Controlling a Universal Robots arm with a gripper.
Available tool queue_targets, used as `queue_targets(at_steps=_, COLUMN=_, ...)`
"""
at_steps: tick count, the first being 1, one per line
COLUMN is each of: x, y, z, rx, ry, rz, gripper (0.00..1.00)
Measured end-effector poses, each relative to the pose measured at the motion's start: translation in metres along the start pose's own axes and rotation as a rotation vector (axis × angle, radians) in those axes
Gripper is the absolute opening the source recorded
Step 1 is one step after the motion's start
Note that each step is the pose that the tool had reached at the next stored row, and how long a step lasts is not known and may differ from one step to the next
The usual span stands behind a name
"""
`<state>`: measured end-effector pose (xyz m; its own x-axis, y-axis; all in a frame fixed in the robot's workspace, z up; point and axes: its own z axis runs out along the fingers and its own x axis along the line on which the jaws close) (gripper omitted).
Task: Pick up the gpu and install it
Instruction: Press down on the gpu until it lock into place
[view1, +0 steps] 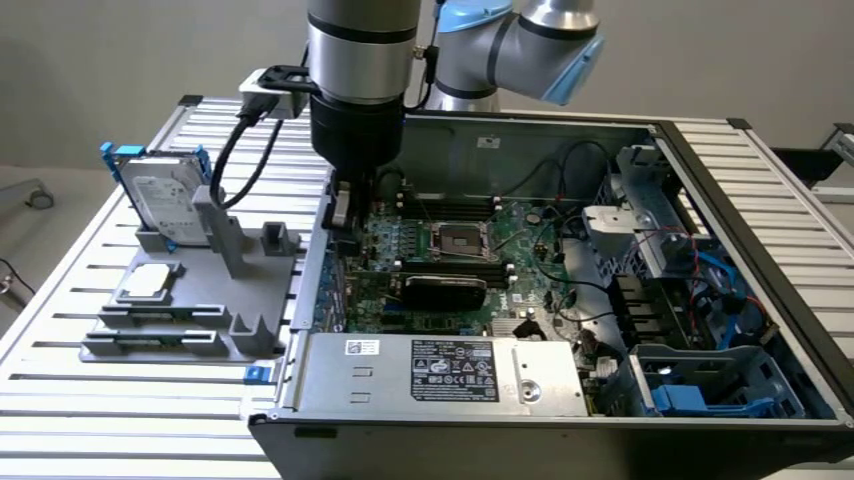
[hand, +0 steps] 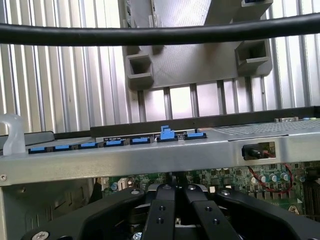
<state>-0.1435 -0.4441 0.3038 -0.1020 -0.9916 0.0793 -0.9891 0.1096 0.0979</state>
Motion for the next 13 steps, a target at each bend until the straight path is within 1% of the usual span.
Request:
queue_targets(at_steps=5, x=-0.0007, y=-0.0039, z=-0.0005, rx=0.0002, ry=0.0006, rz=-0.003, gripper=0.11)
queue_targets(at_steps=13, x=-0.0007, y=-0.0019, z=0.0023, rx=0.0032, ry=0.0005, rz=-0.003, gripper=0.11)
